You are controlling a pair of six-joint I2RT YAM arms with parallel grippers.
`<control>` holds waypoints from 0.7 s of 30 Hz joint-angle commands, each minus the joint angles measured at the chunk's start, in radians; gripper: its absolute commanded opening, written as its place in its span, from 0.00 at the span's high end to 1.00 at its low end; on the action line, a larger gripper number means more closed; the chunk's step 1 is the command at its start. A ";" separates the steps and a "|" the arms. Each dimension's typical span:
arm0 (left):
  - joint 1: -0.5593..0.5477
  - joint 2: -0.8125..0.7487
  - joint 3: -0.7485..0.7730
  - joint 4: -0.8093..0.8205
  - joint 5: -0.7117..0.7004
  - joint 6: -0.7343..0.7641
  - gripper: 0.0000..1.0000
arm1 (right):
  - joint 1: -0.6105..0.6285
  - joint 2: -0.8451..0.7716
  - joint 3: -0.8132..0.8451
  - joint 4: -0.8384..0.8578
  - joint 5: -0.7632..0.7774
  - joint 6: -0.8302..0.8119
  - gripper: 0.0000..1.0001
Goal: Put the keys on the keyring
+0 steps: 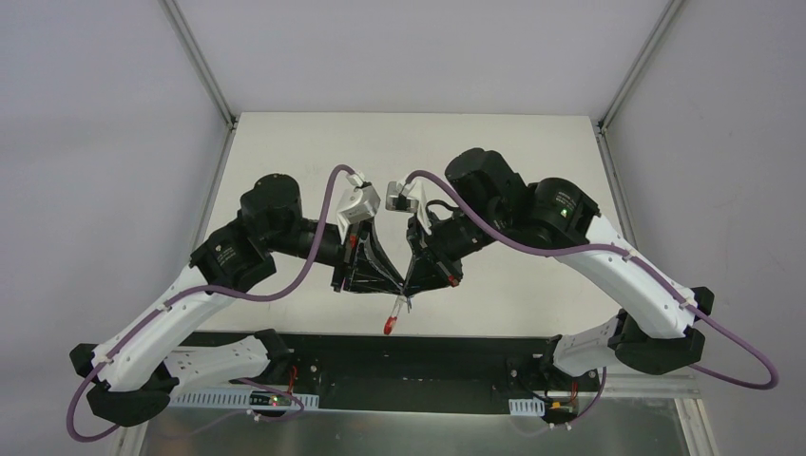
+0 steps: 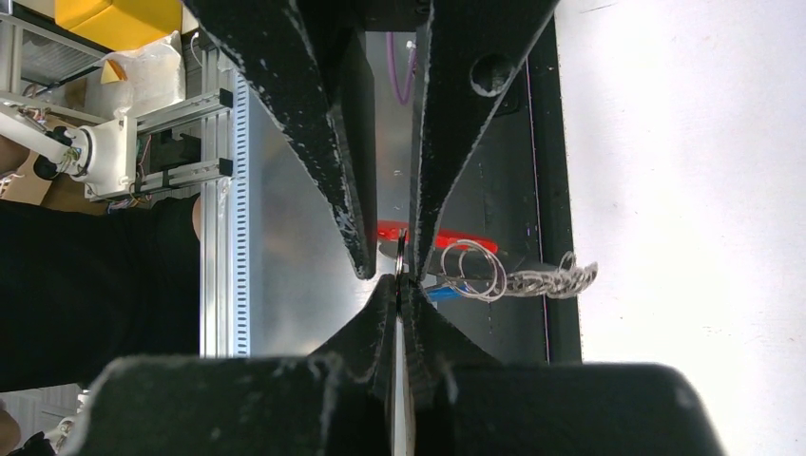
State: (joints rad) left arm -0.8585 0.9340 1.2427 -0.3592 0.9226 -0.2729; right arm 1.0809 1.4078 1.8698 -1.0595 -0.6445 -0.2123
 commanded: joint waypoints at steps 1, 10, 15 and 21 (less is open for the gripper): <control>-0.009 0.003 0.044 -0.001 0.000 0.023 0.85 | -0.009 -0.002 0.016 0.035 -0.001 0.013 1.00; -0.010 0.013 0.050 -0.009 0.001 0.029 1.00 | -0.008 -0.014 0.002 0.037 0.002 0.013 1.00; -0.010 0.007 0.056 -0.008 -0.013 0.046 1.00 | -0.008 -0.046 -0.020 0.056 0.011 0.018 1.00; -0.009 -0.001 0.068 0.024 -0.014 0.054 1.00 | -0.008 -0.125 -0.068 0.136 0.059 0.050 0.78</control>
State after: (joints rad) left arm -0.8581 0.9482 1.2602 -0.3862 0.8974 -0.2379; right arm 1.0794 1.3651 1.8153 -1.0073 -0.6327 -0.1905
